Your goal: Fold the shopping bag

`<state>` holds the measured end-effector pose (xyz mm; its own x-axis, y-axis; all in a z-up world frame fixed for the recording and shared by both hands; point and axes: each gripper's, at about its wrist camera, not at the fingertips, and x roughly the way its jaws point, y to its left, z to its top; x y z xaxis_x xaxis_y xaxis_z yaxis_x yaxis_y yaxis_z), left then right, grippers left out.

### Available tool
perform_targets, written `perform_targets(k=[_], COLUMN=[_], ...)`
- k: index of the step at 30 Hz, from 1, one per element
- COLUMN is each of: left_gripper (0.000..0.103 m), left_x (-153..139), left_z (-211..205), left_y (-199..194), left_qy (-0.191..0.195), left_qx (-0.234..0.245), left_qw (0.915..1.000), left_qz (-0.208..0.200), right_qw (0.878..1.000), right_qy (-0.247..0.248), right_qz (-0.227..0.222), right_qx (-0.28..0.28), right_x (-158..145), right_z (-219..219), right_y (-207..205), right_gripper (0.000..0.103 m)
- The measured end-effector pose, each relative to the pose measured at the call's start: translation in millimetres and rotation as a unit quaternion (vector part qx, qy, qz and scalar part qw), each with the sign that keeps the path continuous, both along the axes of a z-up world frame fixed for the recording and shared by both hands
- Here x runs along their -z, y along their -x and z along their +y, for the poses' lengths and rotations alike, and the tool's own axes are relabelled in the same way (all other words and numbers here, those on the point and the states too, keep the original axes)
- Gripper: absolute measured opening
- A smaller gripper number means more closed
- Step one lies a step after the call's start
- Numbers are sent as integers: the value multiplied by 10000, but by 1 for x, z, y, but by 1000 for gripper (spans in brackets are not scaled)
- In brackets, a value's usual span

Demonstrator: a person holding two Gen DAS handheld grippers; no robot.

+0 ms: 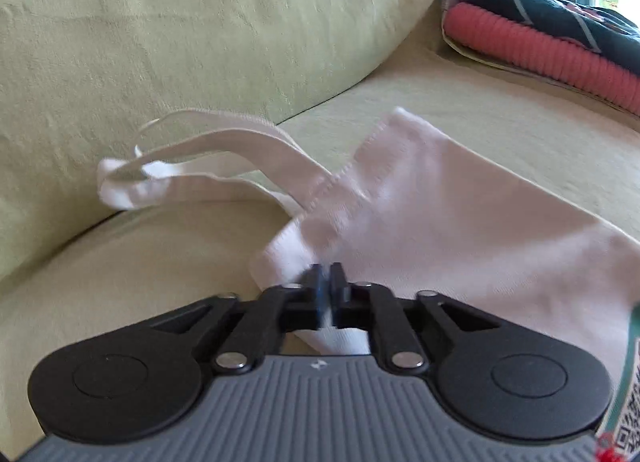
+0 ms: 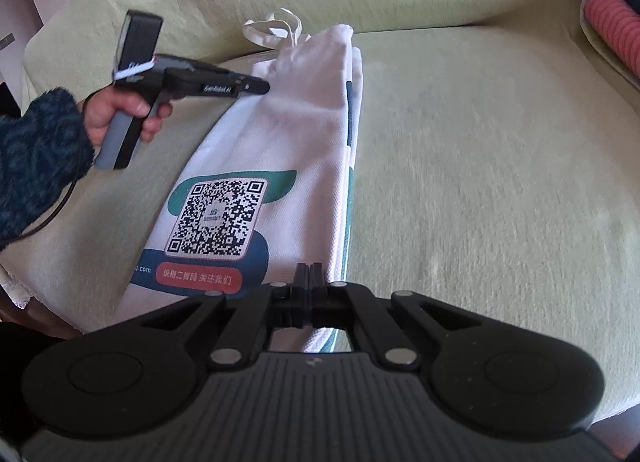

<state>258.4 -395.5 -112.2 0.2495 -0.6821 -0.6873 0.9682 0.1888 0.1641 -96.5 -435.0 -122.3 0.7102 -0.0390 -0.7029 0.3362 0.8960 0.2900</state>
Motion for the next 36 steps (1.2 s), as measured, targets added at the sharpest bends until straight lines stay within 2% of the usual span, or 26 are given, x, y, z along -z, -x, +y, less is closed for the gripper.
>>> perform_targets(k=[1, 3, 4, 6, 10, 13, 14, 17, 18, 20, 21, 23, 25, 26, 27, 29, 32, 34, 36], left_gripper=[7, 9, 10, 10, 10, 9, 6, 8, 8, 8, 8, 8, 8, 12, 17, 19, 19, 21, 22], left_x=[-7, -18, -24, -26, -4, 11, 13, 8, 5, -9, -20, -40, -51, -56, -55, -46, -24, -6, 5], left_z=[-4, -1, 3, 1, -33, -66, -76, -94, -93, -89, -82, -64, -33, -18, -6, 36, 84, 101, 115], left_y=[8, 31, 43, 57, 73, 67, 64, 54, 52, 54, 57, 62, 81, 90, 99, 130, 178, 210, 239], left_qy=[-92, 4, 117, 203, -65, -186, -193, -367, -389, -292, -120, 49, -32, -76, -167, -414, -641, -775, -695], left_qx=[96, 458, 738, 958, 1260, 1232, 1184, 1189, 1120, 578, 337, 72, -114, -206, -294, -505, -693, -760, -892], left_qw=[9996, 9962, 9946, 9933, 9902, 9908, 9915, 9921, 9929, 9973, 9980, 9988, 9986, 9984, 9983, 9978, 9946, 9919, 9928], left_qz=[-261, -737, -714, -621, -594, -533, -495, -177, -124, -357, -520, -475, -509, -521, -467, -129, 441, 663, 382], right_qw=[10000, 9997, 9996, 9994, 9995, 9995, 9995, 9995, 9995, 9996, 9996, 9998, 9999, 9999, 9998, 9997, 9994, 9991, 9985], right_qy=[-73, -245, -295, -339, -312, -305, -303, -296, -289, -270, -258, -182, -99, -57, -15, 68, 193, 351, 520], right_qz=[-2, -14, -35, -70, -88, -82, -80, -72, -65, -50, -40, -70, -106, -125, -143, -179, -234, -203, -162], right_qx=[-1, 0, -1, -9, -35, 5, 21, 66, 66, 54, 56, 71, 87, 95, 103, 119, 143, 131, 115], right_x=[0, 0, 1, 2, 3, 3, 3, 2, 2, 2, 2, 0, -2, -3, -4, -6, -9, -11, -13], right_z=[-2, -8, -10, -11, -11, -9, -9, -7, -7, -5, -5, -2, 1, 2, 4, 7, 12, 18, 24], right_y=[0, 2, 2, 4, 6, 6, 5, 4, 4, 4, 4, 4, 5, 5, 5, 6, 7, 13, 19], right_gripper=[0, 0, 0, 0, 0, 0, 0, 0, 0, 0, 0, 0, 0, 0, 0, 0, 9, 9, 7])
